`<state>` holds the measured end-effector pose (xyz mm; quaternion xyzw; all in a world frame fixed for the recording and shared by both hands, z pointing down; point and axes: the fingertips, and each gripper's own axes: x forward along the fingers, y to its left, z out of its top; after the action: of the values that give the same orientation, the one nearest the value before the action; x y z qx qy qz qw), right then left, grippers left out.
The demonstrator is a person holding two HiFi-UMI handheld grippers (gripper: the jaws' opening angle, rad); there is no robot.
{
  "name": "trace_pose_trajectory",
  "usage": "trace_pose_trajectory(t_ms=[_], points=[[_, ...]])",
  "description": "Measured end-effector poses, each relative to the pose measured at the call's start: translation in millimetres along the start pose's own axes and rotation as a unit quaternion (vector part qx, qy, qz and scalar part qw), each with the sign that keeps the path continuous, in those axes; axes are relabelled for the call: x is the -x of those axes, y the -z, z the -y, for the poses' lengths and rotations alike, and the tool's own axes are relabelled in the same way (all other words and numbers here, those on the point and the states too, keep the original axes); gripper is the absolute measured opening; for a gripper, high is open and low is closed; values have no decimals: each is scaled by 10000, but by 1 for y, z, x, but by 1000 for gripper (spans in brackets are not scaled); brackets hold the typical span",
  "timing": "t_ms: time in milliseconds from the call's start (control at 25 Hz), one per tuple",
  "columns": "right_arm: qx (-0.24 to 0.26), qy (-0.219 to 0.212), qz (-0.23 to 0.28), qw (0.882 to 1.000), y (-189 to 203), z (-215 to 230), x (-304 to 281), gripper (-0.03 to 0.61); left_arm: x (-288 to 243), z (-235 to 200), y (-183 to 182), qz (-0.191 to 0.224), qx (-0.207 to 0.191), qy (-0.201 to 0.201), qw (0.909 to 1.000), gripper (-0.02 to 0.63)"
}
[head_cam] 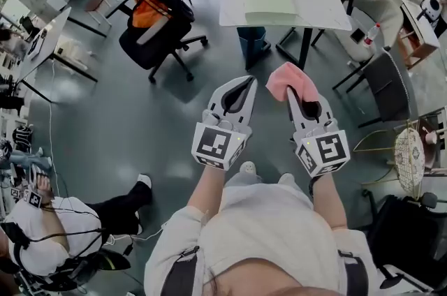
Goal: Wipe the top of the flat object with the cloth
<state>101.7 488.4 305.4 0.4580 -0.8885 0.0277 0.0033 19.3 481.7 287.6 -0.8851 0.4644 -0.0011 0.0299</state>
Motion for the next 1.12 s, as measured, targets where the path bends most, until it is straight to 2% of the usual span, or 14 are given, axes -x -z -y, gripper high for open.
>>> trace_pose_trajectory(t_ms=[280, 520, 760, 1120], points=[[59, 106, -32, 9999, 1, -9, -32, 31, -8, -33, 1, 44, 0, 145, 9999, 11], [-176, 224, -38, 9996, 6, 7, -59, 31, -32, -53, 9, 49, 83, 243, 9997, 11], [-187, 338, -89, 9992, 7, 52, -102, 31, -83, -83, 18, -30, 98, 138, 9999, 11], [-241, 25, -76, 9997, -5, 144, -193, 31, -194, -137, 16, 6, 98, -204, 9997, 11]])
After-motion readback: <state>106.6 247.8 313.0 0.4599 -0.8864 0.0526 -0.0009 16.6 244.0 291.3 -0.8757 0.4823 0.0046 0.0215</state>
